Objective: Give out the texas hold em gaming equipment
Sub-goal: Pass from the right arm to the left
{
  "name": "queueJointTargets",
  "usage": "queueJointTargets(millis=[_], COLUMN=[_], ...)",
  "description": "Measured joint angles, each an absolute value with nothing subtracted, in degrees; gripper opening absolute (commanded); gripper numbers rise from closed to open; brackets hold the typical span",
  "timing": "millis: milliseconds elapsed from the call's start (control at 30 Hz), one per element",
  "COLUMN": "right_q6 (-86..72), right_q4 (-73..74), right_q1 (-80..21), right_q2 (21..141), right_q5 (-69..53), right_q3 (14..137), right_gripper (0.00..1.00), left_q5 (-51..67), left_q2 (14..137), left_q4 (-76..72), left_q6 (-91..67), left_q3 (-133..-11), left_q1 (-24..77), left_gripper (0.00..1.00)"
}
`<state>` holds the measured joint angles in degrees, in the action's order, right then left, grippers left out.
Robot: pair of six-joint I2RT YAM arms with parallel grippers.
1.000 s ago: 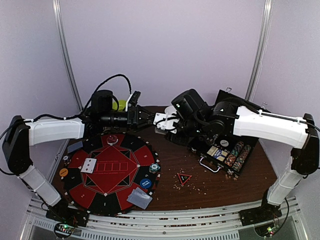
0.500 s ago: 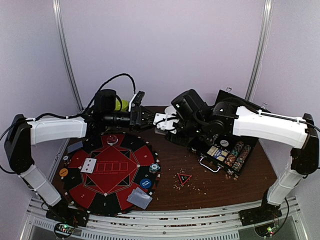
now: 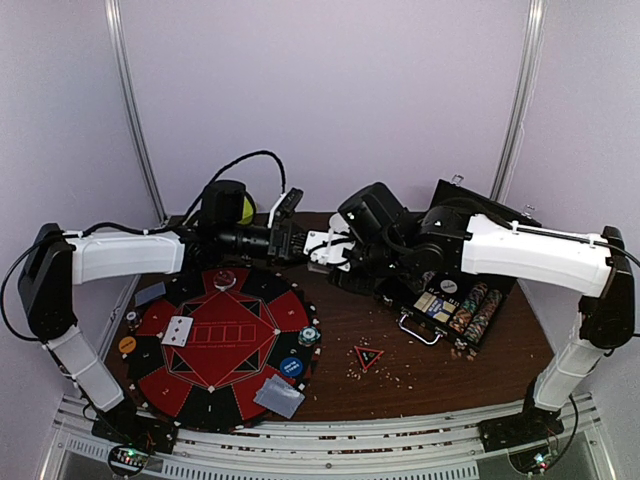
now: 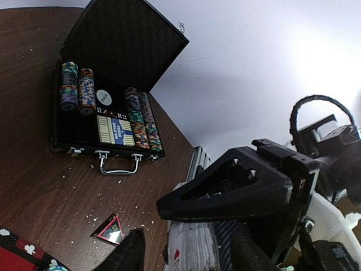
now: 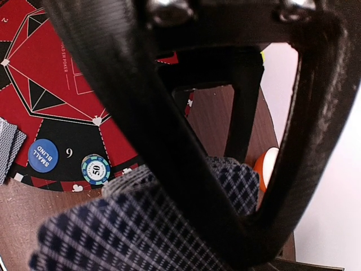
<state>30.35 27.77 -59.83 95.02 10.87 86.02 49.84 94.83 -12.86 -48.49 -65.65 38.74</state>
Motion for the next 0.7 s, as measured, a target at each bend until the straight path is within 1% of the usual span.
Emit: queueJointTargets(millis=[133,267,333,367,433,533,567,633,700], right_q6=[30.48,30.57,30.70,30.74,30.94,31.27,31.33,31.40,31.64], right_q4=[27.75,27.77,27.77,27.79,27.88,28.25,28.32,28.42,28.62], right_q1=[-59.88,-59.92,-59.92,-59.92,-59.94,-60.03,-60.05,-60.14,-60.25], right_q2=[95.09,95.15,95.24,95.26,95.31,95.50,95.59,95.68,95.68], right_q5=[10.92,11.31,11.42,11.49,11.55,11.55,11.55,11.68,11.79], right_q3=[86.02,86.15,86.41,86.59,86.83,86.85,86.85,86.98,87.24], right_gripper=[0.45,0.45,0.45,0.45,0.45,0.45,0.45,0.45,0.45], left_q5=[51.00,52.42,53.01,53.25,53.60,54.30,54.52,54.41,54.30], left_q2=[94.85,94.85,94.85,94.85,94.85,94.85,94.85,94.87,94.98], left_q4=[-12.32,-11.86,-11.62,-11.07,-9.54,-8.27,-7.94,-6.70,-5.96], left_q6=[-47.79,-47.16,-46.54,-46.15,-45.34,-44.47,-44.36,-43.72,-43.62], left_q3=[-66.32,-66.35,-66.35,-66.35,-66.35,-66.50,-66.67,-67.22,-67.42], left_q1=[38.74,38.74,38.74,38.74,38.74,38.76,38.85,38.89,38.61], left_gripper=[0.47,0.57,0.57,0.56,0.51,0.37,0.31,0.14,0.00])
